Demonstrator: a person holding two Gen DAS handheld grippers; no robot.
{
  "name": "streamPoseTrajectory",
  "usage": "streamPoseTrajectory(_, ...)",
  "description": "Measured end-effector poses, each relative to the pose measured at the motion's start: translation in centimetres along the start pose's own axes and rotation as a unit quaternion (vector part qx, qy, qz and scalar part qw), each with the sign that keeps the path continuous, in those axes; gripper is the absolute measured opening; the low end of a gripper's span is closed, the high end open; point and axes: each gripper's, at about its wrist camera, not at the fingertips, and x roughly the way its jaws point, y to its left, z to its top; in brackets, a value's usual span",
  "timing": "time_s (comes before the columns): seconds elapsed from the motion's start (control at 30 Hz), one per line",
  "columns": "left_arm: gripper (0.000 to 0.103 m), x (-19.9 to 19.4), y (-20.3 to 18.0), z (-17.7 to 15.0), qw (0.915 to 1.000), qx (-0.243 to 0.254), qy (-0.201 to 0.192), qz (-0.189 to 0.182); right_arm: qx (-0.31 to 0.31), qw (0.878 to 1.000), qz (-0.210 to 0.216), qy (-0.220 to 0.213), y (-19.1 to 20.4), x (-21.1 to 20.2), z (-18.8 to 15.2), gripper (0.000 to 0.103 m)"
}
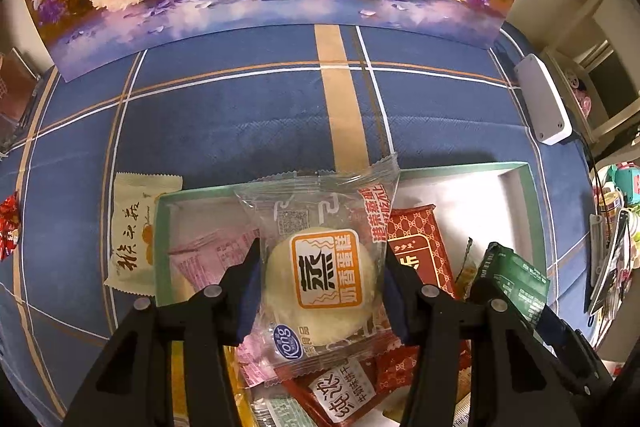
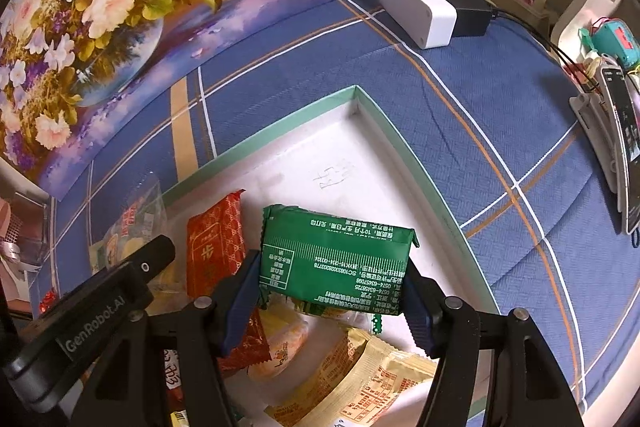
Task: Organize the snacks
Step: 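Lift both held packets and carry them over the white tray, then lower both packets into the white tray and open both grippers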
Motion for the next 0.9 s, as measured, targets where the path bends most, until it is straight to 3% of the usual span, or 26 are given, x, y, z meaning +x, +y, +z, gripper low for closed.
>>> streamPoseTrajectory(0.17,0.059,0.0,0.4,-0.1,0.9997,-0.016,0.007,-0.014,-0.004,1.0,-0.005,0.003,-0.1,0.1,0.1,0.068)
streamPoseTrajectory(0.43,0.071,-1.2,0.9,-0.8,0.9997,-0.022,-0.009,-0.003,-0.015,1.0,-0.006,0.003,-0.1,0.2,0.0,0.071)
streamPoseTrajectory(0.57,0.072,-2.2,1.4,-1.0,0.9993,-0.031,-0.015,-0.016,-0.019,1.0,-0.005,-0.003,-0.2,-0.4,0.1,0.076)
streamPoseTrajectory(0.73,0.08,-3.8,1.9,-1.6,0.9985,-0.039,-0.029,-0.026,-0.021,1.0,0.0,-0.008,0.0,-1.1,0.2,0.08)
streamPoseTrajectory(0.9,0.08,-5.7,3.5,-2.6,0.9954,-0.069,-0.063,-0.017,-0.031,0.999,-0.003,-0.009,0.3,-1.5,0.1,0.08)
